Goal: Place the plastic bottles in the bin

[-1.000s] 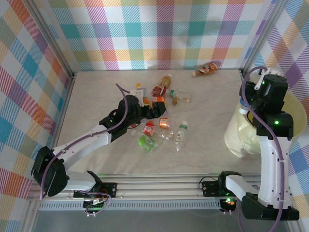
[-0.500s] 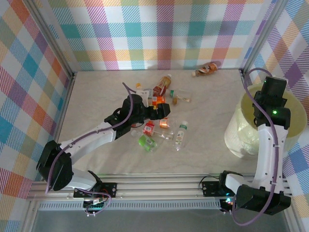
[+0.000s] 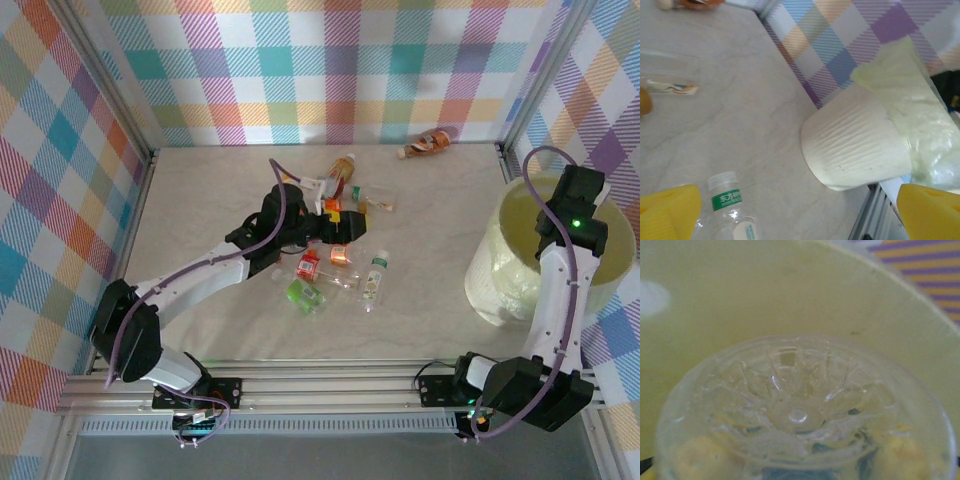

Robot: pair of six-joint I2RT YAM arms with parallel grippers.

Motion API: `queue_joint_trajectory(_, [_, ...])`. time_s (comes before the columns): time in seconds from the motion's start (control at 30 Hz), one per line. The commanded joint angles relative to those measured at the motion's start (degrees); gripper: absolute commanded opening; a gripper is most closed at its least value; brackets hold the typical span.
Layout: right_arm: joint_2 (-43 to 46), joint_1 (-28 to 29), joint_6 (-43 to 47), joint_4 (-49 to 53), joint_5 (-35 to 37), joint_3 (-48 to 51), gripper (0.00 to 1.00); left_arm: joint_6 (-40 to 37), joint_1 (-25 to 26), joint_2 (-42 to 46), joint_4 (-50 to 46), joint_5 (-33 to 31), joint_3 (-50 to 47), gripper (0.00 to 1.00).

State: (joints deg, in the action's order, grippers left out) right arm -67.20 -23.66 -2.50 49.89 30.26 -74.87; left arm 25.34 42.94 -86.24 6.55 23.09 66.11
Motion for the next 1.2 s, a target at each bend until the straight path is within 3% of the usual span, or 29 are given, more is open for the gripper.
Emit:
queue_joint_trajectory(0.0, [-0.1, -1.3, -2.6, 0.8, -1.2, 1.1, 0.55, -7.5, 3.5, -1.0, -3.7, 3.1, 4.7, 1.0])
queue_joint_trajectory(0.23, [-2.4, -1.7, -3.6, 0.6, -2.2, 2.2, 0.59, -8.8, 5.8, -4.4, -5.8, 2.0, 8.8, 1.0])
queue_joint_trajectory(0.77, [-2.5, -1.8, -4.5, 2.9, -7.1, -0.9, 0.83, -7.7, 5.8, -2.0, -6.8, -12.5, 5.6, 1.0])
queue_joint_trajectory(1.17, [2.7, 2.2, -7.3, 4.7, -10.2, -4.3, 0.89, -4.9, 5.3, 1.1, -2.0, -18.7, 0.5, 1.0])
